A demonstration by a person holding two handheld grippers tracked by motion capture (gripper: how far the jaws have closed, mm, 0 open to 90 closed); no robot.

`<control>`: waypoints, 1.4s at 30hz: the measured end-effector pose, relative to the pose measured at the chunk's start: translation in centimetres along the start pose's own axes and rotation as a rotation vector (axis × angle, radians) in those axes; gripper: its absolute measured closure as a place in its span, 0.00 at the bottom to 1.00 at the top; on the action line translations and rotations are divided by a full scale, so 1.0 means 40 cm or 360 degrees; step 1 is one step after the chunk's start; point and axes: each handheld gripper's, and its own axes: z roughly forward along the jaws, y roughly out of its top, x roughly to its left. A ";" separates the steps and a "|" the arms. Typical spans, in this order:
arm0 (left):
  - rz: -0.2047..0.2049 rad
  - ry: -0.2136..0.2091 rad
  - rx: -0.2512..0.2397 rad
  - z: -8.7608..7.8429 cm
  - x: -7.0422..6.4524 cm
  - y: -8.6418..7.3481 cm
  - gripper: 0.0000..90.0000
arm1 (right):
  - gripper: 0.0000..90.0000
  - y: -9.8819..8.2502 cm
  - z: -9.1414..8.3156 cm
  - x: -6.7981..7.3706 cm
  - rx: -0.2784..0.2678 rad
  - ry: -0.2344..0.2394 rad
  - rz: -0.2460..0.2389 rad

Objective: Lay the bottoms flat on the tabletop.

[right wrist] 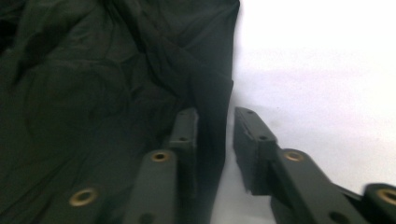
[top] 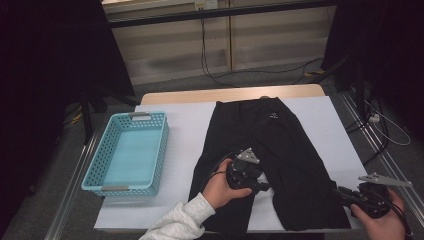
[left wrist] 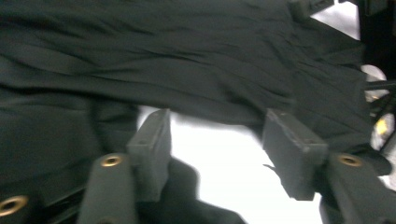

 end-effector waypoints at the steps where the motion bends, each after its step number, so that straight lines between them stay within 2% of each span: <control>1: -0.0005 0.0004 -0.0011 -0.005 0.005 0.001 0.40 | 0.91 0.001 0.003 0.000 0.0006 0.0019 -0.0007; 3: -0.0014 0.0035 -0.0023 -0.023 0.018 0.004 0.37 | 1.00 0.003 0.006 -0.002 0.0011 0.0016 -0.0016; 5: -0.0022 0.0070 -0.0042 -0.041 0.033 0.005 0.35 | 1.00 0.004 0.004 -0.007 0.0022 0.0034 -0.0007; 7: -0.0047 0.0096 -0.0063 -0.060 0.049 0.005 0.34 | 1.00 0.005 -0.005 -0.014 0.0044 -0.0010 -0.0030; 11: -0.0075 0.0161 -0.0096 -0.097 0.078 0.004 0.32 | 1.00 0.000 -0.022 -0.034 0.0049 -0.0022 0.0012; 12: -0.0080 0.0175 -0.0098 -0.104 0.085 0.003 0.31 | 0.99 0.000 -0.022 -0.036 0.0049 -0.0003 0.0013; 13: -0.0087 0.0191 -0.0089 -0.111 0.090 0.002 0.29 | 0.92 0.002 -0.023 -0.037 0.0047 0.0008 -0.0002; 14: -0.0087 0.0201 -0.0093 -0.117 0.095 0.000 0.28 | 0.80 0.005 -0.023 -0.035 0.0033 0.0000 0.0001; 15: -0.0091 0.0214 -0.0093 -0.122 0.100 -0.002 0.28 | 0.76 0.011 -0.023 -0.034 0.0012 -0.0017 -0.0002; 16: -0.0091 0.0224 -0.0092 -0.126 0.105 -0.005 0.27 | 0.79 0.018 -0.023 -0.032 0.0007 -0.0017 -0.0015; 18: -0.0108 0.0257 -0.0096 -0.135 0.116 -0.012 0.25 | 0.76 0.033 -0.020 -0.027 -0.0039 0.0021 -0.0031; 20: -0.0117 0.0279 -0.0093 -0.143 0.125 -0.017 0.23 | 0.67 0.051 -0.014 -0.021 -0.0063 0.0007 -0.0055; 21: -0.0120 0.0290 -0.0088 -0.148 0.130 -0.020 0.23 | 0.64 0.060 -0.007 -0.021 -0.0087 -0.0002 -0.0057; 22: -0.0126 0.0313 -0.0093 -0.153 0.135 -0.024 0.22 | 0.66 0.070 0.001 -0.020 -0.0103 -0.0008 -0.0055; 25: -0.0166 0.0339 -0.0103 -0.169 0.151 -0.033 0.22 | 0.63 0.104 0.034 -0.020 -0.0130 -0.0004 -0.0105; 29: -0.0178 0.0367 -0.0103 -0.182 0.163 -0.041 0.22 | 0.64 0.161 0.087 -0.022 -0.0182 -0.0004 -0.0109; 31: -0.0194 0.0389 -0.0106 -0.188 0.168 -0.046 0.22 | 0.66 0.188 0.118 -0.024 -0.0172 -0.0021 -0.0123; 33: -0.0201 0.0391 -0.0111 -0.194 0.172 -0.051 0.22 | 0.70 0.210 0.151 -0.031 -0.0176 -0.0018 -0.0106; 35: -0.0208 0.0401 -0.0114 -0.199 0.176 -0.055 0.22 | 0.72 0.229 0.182 -0.036 -0.0137 -0.0068 -0.0130; 38: -0.0226 0.0426 -0.0116 -0.207 0.184 -0.064 0.22 | 0.75 0.251 0.222 -0.049 -0.0102 -0.0100 -0.0131; 42: -0.0238 0.0447 -0.0112 -0.215 0.192 -0.071 0.22 | 0.80 0.268 0.262 -0.064 -0.0078 -0.0103 -0.0119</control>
